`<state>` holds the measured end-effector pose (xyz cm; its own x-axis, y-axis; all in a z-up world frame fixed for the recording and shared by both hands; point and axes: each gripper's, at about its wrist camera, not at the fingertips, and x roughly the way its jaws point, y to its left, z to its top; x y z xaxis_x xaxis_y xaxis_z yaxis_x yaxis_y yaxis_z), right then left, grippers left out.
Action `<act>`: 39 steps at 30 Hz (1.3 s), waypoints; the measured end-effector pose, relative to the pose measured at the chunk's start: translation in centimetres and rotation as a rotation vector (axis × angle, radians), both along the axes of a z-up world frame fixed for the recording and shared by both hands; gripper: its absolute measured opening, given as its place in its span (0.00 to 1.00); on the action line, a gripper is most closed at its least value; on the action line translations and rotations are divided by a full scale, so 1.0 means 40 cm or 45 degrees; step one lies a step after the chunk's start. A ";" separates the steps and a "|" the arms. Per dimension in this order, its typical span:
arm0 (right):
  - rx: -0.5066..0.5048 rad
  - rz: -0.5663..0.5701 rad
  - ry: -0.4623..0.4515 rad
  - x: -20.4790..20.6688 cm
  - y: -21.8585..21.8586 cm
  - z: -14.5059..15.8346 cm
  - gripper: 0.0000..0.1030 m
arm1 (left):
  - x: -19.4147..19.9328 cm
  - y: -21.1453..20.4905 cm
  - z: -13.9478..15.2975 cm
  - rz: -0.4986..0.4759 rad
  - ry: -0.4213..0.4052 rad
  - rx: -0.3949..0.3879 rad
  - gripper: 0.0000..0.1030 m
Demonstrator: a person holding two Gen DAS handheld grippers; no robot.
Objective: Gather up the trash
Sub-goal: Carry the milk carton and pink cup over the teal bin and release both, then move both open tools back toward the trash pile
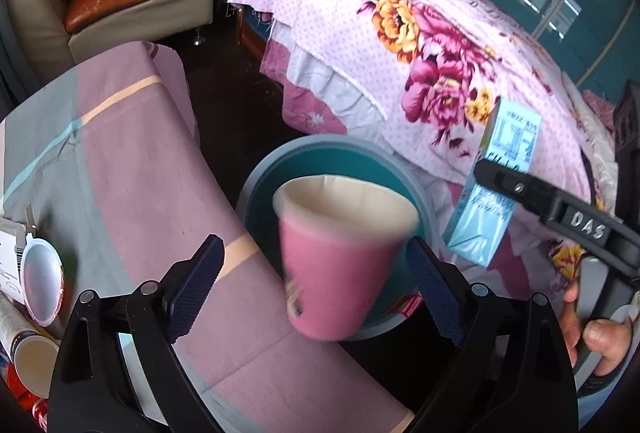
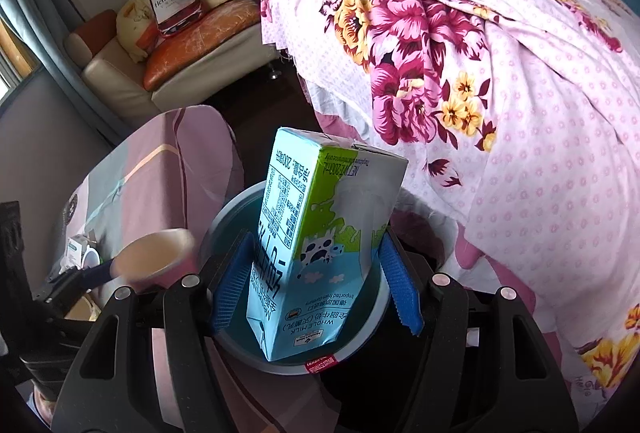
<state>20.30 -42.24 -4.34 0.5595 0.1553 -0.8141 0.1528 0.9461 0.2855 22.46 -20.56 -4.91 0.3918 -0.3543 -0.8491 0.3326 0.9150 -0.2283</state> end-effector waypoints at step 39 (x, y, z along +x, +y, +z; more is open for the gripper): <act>0.036 0.153 0.222 0.079 0.134 -0.120 0.74 | -0.049 0.202 -0.011 0.212 0.087 -0.022 0.91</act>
